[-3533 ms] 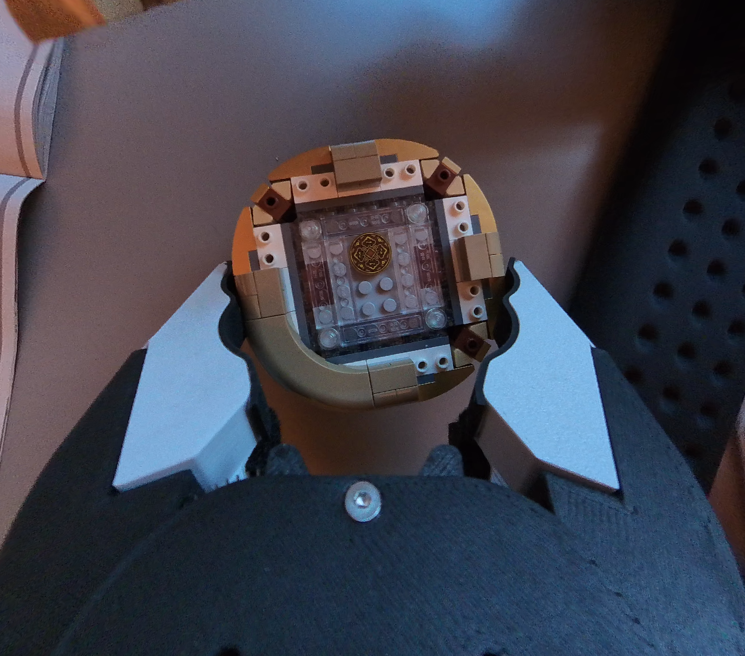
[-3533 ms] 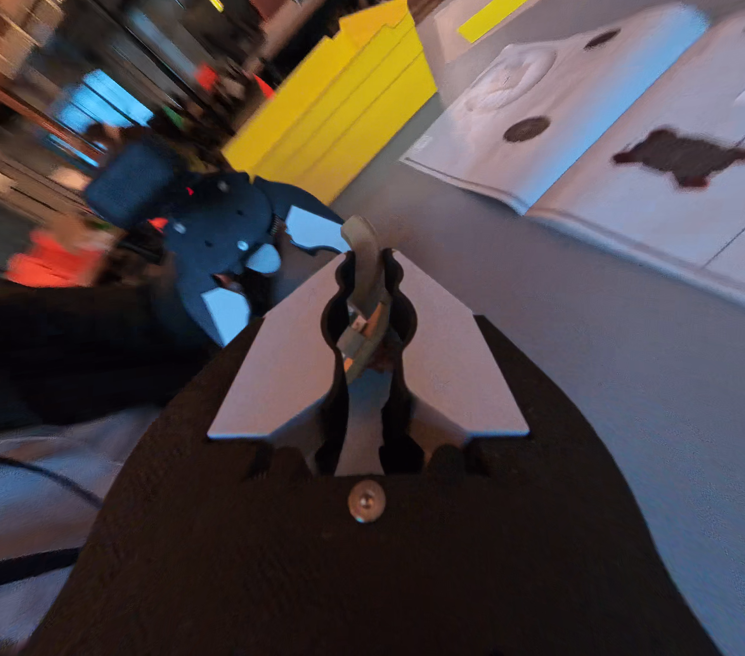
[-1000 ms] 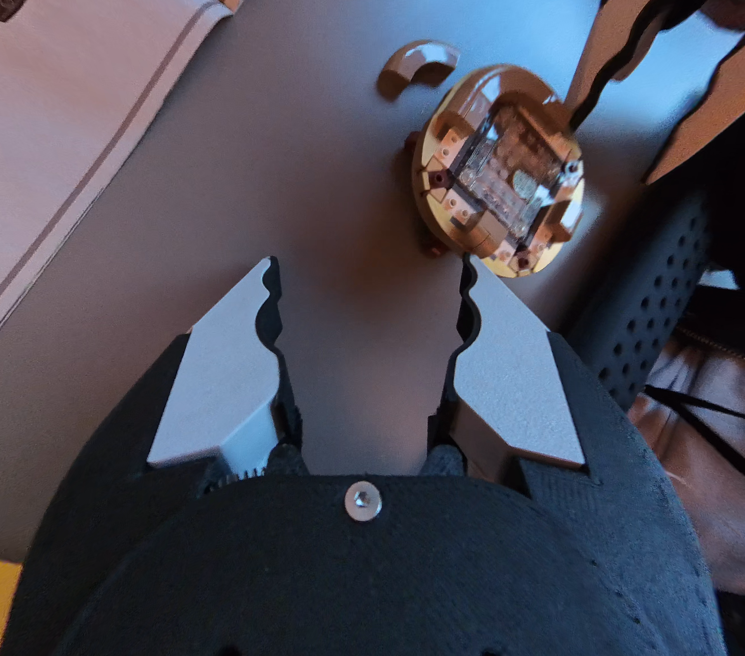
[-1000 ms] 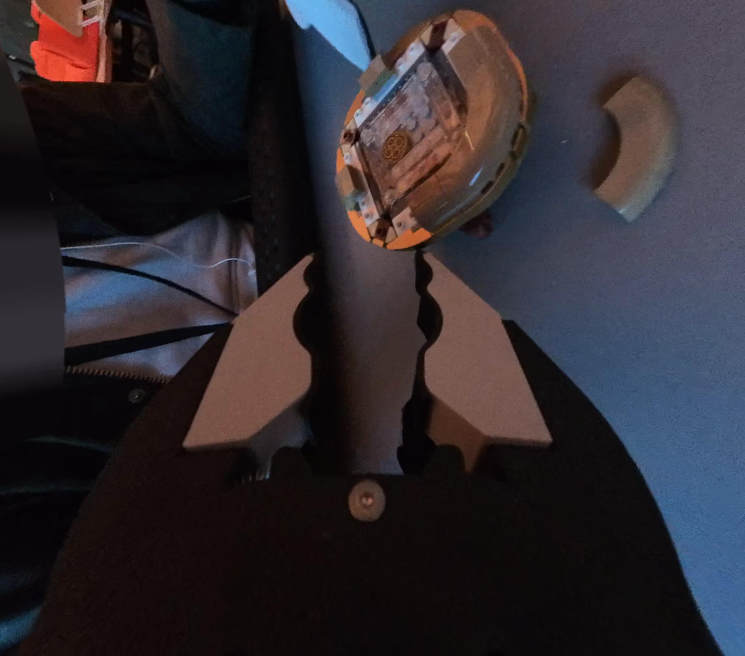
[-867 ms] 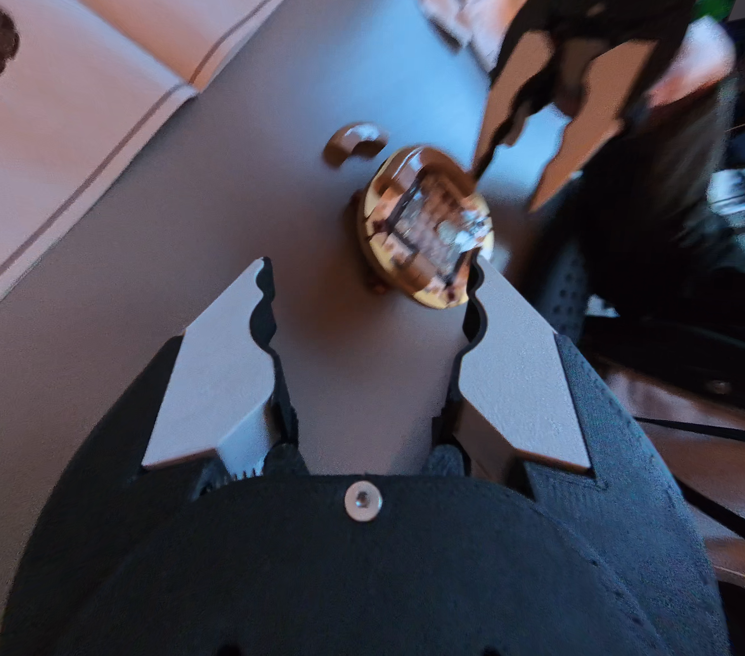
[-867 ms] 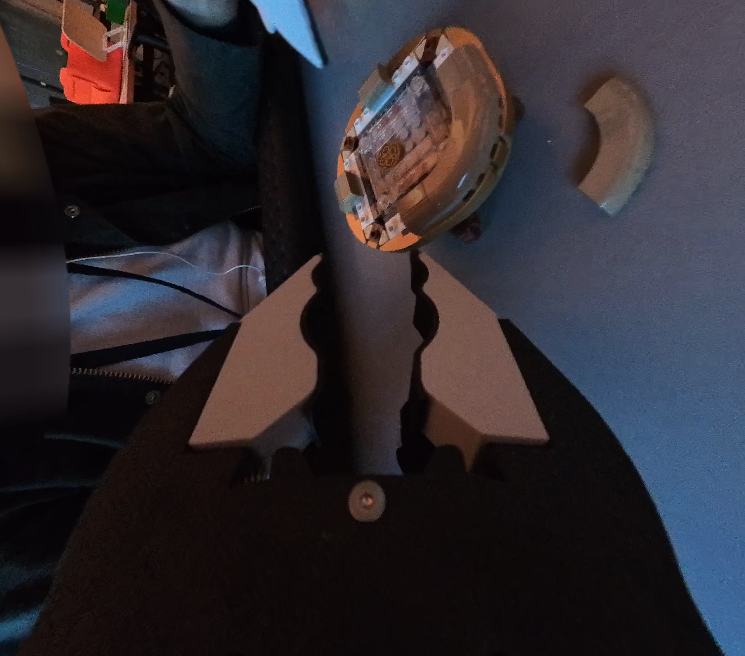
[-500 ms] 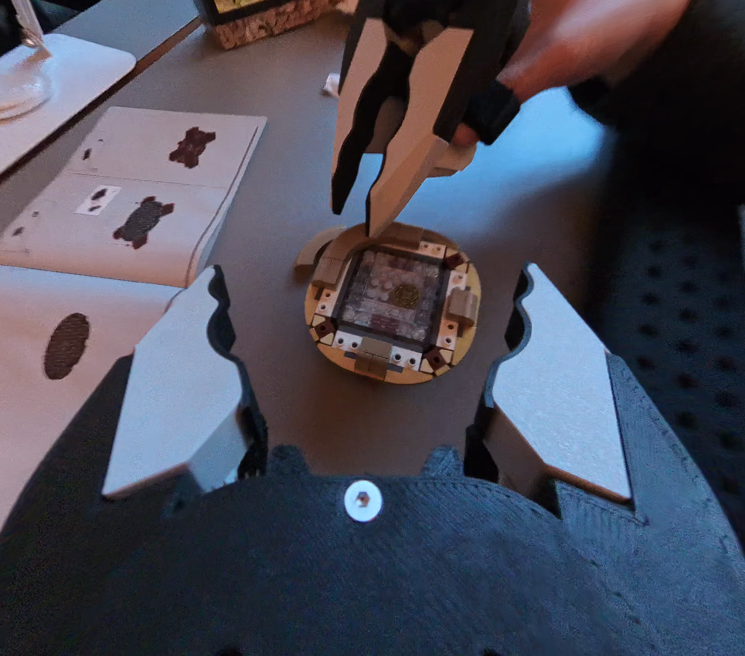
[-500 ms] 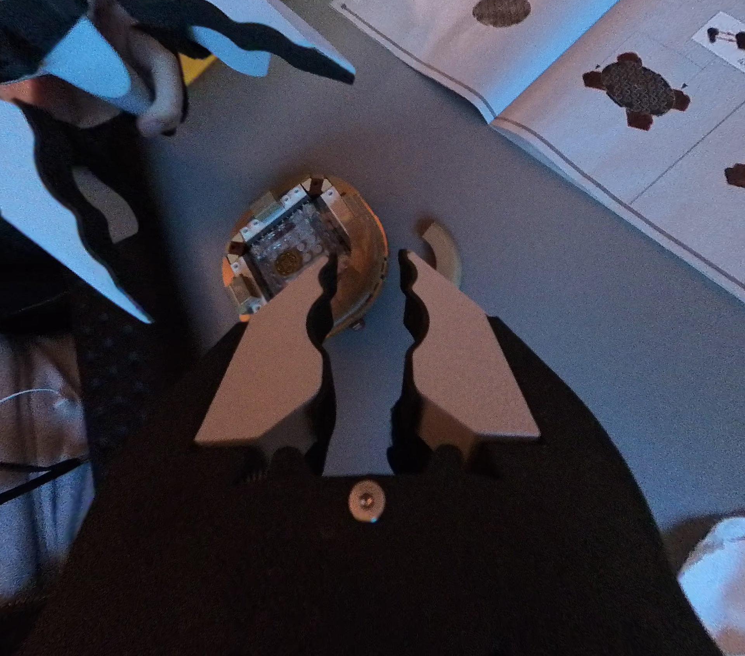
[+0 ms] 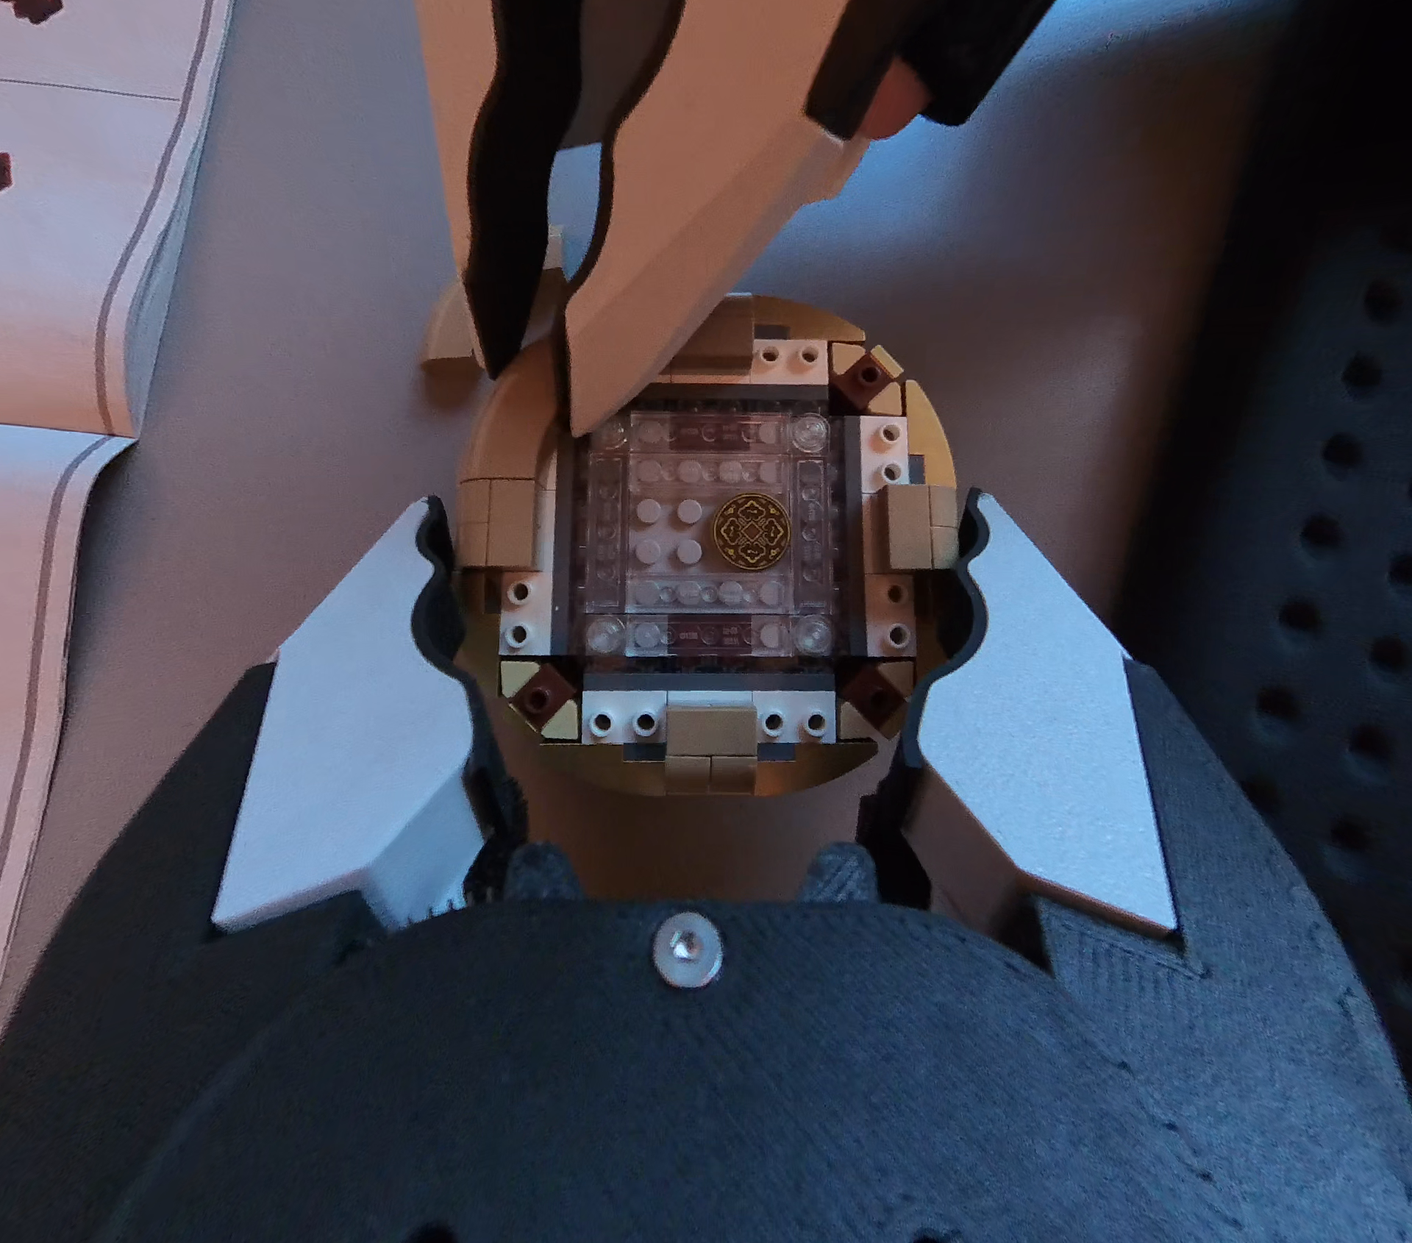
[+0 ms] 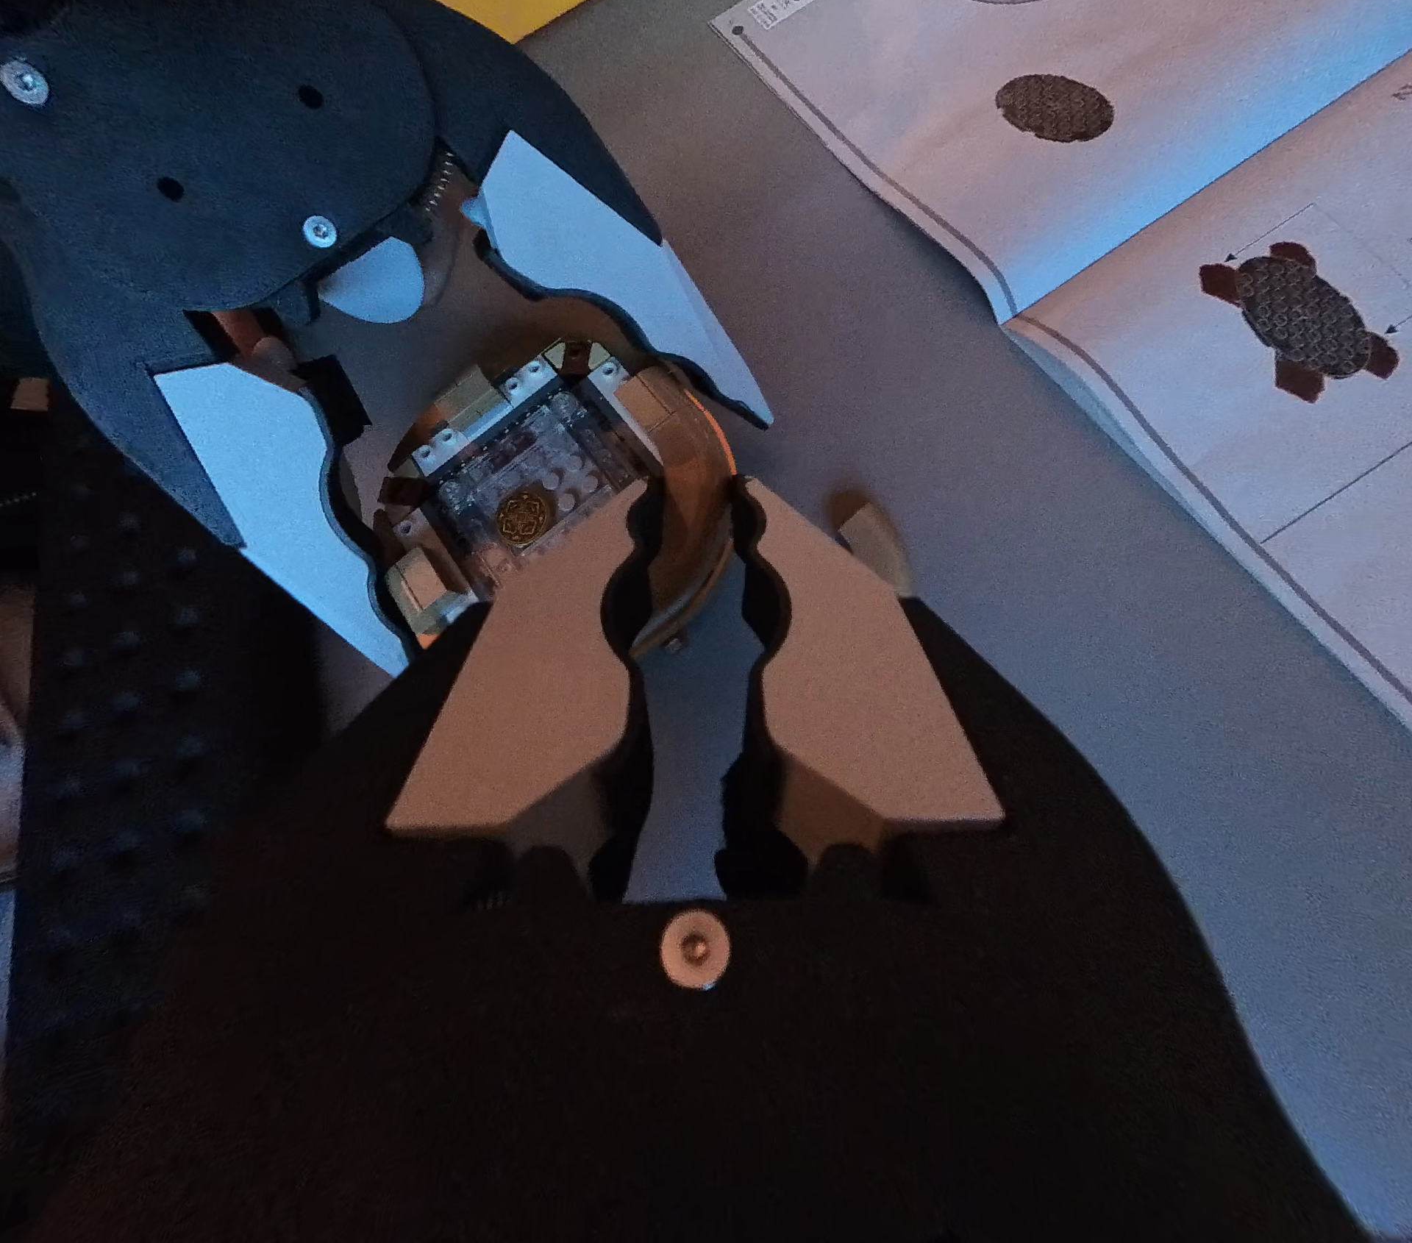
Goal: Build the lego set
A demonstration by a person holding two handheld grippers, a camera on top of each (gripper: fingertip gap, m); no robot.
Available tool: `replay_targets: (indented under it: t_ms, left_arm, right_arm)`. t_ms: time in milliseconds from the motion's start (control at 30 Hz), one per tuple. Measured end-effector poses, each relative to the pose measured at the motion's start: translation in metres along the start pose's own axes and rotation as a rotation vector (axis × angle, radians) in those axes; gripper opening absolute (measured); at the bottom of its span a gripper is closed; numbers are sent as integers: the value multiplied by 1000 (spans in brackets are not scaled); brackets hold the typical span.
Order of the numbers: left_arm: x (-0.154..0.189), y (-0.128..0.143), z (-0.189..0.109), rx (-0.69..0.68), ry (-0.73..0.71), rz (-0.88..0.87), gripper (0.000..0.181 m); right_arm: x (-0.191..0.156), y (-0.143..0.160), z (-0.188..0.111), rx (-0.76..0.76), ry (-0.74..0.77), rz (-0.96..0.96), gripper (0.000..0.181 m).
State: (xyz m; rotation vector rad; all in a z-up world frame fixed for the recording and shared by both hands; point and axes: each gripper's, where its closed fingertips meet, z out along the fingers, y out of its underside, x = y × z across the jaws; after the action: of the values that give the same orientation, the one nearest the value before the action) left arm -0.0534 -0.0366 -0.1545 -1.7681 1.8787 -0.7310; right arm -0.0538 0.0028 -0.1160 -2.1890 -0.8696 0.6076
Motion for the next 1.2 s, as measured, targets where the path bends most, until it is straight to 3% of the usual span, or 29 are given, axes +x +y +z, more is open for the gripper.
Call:
replay_targets:
  t_ms: [200,1200]
  left_arm:
    - [-2,-2,1,29,-18,-31,128]
    - [-5,0,-1,-20,-11,-108,128]
  right_arm:
    - [1,-1,0,-15,72,-106,14]
    - [4,-14,-3,142,36,-109,12]
